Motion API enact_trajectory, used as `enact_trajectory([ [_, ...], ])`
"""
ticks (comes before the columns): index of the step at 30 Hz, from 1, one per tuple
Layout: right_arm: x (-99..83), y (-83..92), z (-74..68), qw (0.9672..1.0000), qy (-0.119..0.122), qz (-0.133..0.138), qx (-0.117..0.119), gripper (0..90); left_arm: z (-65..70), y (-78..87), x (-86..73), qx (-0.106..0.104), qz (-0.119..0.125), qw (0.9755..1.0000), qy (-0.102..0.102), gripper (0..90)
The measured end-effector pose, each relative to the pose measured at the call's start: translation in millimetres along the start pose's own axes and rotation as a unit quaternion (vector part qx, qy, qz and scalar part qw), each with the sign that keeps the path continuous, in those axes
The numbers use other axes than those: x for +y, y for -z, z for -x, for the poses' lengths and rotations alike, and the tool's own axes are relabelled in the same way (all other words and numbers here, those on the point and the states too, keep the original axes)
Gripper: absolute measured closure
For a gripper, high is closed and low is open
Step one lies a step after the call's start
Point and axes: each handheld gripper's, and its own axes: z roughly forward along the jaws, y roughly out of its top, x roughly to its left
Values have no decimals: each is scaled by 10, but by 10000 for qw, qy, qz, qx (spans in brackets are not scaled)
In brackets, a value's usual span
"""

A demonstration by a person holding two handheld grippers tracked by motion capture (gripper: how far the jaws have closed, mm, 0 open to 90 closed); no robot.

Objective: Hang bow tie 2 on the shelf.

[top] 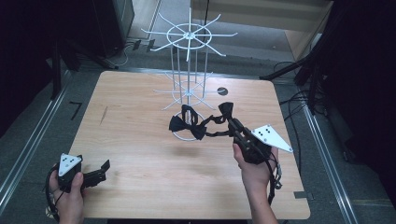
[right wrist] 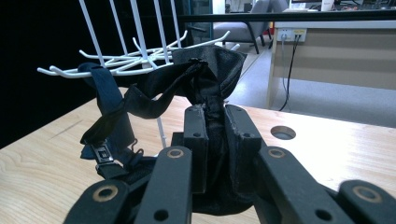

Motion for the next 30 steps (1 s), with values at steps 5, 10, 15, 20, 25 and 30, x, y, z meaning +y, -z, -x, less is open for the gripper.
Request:
enact_trajectory([
  [5, 29, -36, -8, 10000, -40, 6, 14, 810, -1, 2, 0, 1, 0, 10000, -5, 0],
  [10, 46, -66, 0, 10000, -48, 12, 12, 810, -1, 1, -1, -8, 2, 10000, -2, 0],
  [15, 75, -91, 3, 10000, -73, 0, 17, 810, -2, 1, -1, -10, 9, 10000, 1, 0],
  [20, 110, -124, -3, 10000, -73, 1, 5, 811, -3, -1, -1, -9, 12, 10000, 22, 0],
  [25, 141, -151, -5, 9999, -147, 35, 26, 810, -8, -5, -2, -16, 41, 10000, 47, 0],
  [30, 160, -186, -10, 9998, -191, 41, 37, 810, -10, -4, -3, -21, 44, 10000, 53, 0],
])
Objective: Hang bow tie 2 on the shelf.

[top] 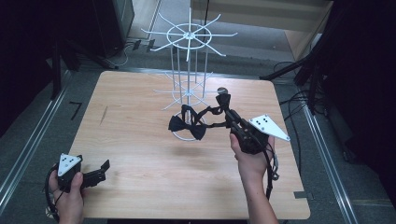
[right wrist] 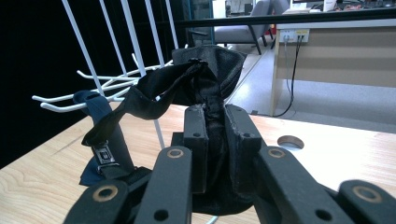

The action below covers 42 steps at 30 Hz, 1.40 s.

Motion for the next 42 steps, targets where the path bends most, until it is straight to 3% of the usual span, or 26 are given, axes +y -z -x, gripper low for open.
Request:
enact_trajectory([
  [12, 45, -167, -7, 9999, -71, -98, 22, 810, -5, 6, 0, -21, -2, 10000, 1, 0],
  [42, -144, -480, -101, 9990, -135, -428, 44, 808, -5, 7, -1, -24, 1, 10000, 17, 0],
])
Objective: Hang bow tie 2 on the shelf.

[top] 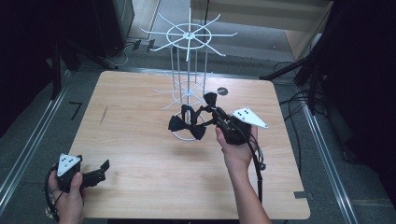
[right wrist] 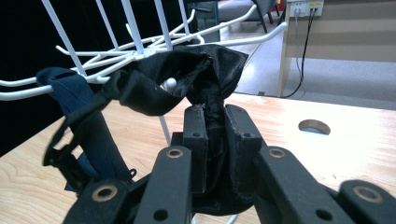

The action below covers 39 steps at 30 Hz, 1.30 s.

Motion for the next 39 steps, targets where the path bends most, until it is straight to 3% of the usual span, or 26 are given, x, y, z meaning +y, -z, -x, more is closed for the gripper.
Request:
enact_trajectory([
  [22, -312, -203, 105, 9990, -304, -311, 49, 775, 0, -1, 0, 2, 2, 10000, -18, 0],
  [27, -367, -162, 164, 9990, -307, -214, 250, 659, 2, 0, 0, 4, 1, 10000, -15, 0],
  [29, -387, -140, 188, 9987, -298, -211, 349, 556, 4, -1, -1, 12, 10, 10000, -14, 0],
  [35, -421, -40, 242, 9993, -188, -109, 297, 347, 5, 1, 0, 26, -8, 10000, -35, 0],
  [39, -444, 34, 293, 9993, -200, -154, 279, 302, 6, 3, 1, 34, -19, 10000, -51, 0],
])
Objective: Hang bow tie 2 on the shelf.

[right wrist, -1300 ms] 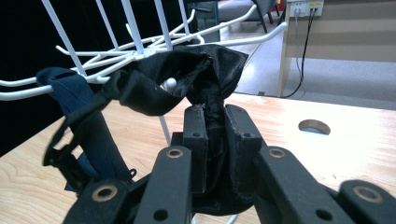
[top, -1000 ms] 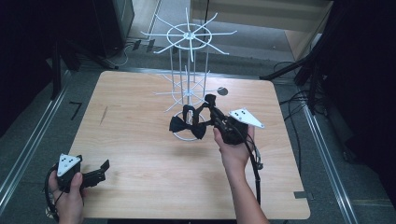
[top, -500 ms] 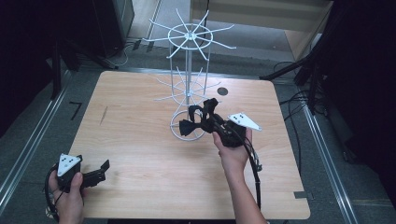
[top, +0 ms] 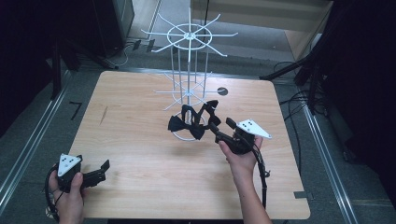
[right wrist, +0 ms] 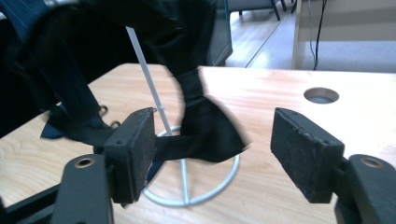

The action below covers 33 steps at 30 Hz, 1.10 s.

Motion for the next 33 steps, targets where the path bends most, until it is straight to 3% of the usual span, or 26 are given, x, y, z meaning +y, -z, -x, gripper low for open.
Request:
enact_trajectory([
  [5, -39, 101, 56, 10000, 47, -8, -52, 235, 1, 2, -1, -11, -1, 10000, -10, 0],
  [12, -114, 245, 173, 9994, 162, -67, -308, 110, 7, 0, -1, 3, 5, 10000, -14, 0],
  [17, -157, 343, 241, 9997, 137, -146, -146, 0, 9, -1, -1, 4, 8, 10000, -24, 0],
  [26, -258, 481, 331, 9991, 233, -244, -242, 0, 9, -1, -1, 2, 10, 10000, -14, 0],
  [33, -360, 616, 467, 9990, 92, -277, -353, 0, 10, 1, -1, 3, 0, 10000, -24, 0],
])
